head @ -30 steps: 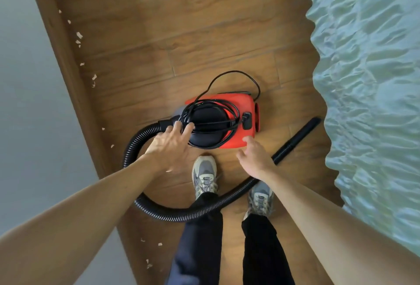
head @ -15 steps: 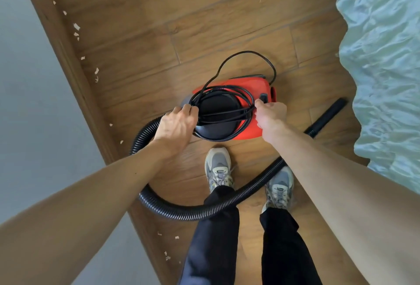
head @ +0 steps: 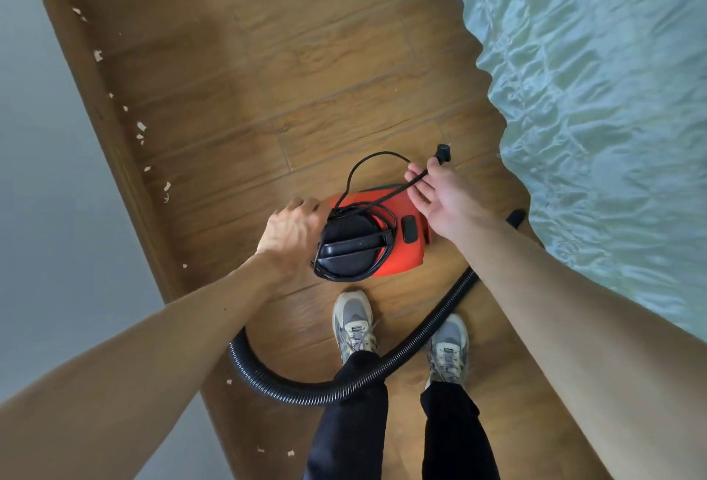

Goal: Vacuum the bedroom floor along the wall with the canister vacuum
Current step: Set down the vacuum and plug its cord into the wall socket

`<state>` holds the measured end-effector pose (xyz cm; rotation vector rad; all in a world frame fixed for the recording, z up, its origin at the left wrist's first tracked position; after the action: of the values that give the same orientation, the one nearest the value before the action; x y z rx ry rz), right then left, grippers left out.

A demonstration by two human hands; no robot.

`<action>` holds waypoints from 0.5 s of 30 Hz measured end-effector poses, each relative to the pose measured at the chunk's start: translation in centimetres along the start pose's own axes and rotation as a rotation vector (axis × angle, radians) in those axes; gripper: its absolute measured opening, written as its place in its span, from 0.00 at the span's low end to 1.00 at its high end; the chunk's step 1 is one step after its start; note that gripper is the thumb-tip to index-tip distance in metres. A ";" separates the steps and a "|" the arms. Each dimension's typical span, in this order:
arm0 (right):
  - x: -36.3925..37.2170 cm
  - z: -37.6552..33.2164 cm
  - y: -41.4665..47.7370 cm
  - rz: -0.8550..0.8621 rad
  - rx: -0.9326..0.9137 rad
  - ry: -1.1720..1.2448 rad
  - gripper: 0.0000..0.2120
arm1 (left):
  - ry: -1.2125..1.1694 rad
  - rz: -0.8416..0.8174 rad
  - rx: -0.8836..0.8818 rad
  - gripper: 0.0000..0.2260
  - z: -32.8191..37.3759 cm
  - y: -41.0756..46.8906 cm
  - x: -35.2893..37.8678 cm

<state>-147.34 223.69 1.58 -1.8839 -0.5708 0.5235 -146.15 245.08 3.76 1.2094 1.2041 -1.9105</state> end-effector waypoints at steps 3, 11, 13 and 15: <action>0.2 -3.8 -3.2 -0.073 -0.034 0.095 0.09 | -0.046 0.014 -0.006 0.06 1.3 1.1 -3.3; -1.7 -15.5 -12.7 -0.037 -0.260 0.095 0.09 | -0.128 0.070 -0.039 0.05 7.7 3.2 -13.2; -2.3 -18.6 -15.2 -0.028 -0.335 0.069 0.08 | -0.176 0.095 -0.038 0.05 10.0 3.4 -15.7; -3.2 -21.6 -17.9 -0.008 -0.415 0.049 0.08 | -0.227 0.129 -0.022 0.06 12.3 3.4 -18.2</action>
<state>-139.63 212.13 26.18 -2.2777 -0.6932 0.3707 -140.40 232.49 21.16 1.0026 1.0013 -1.8757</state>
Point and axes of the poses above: each hand's wrist, its own y-axis towards the middle knuckle, its own x-axis out of the palm, z = x × y, the point moved 5 cm from there along y, towards the middle knuckle, and after that the axes turned 9 degrees about z, right-handed, at the moved point
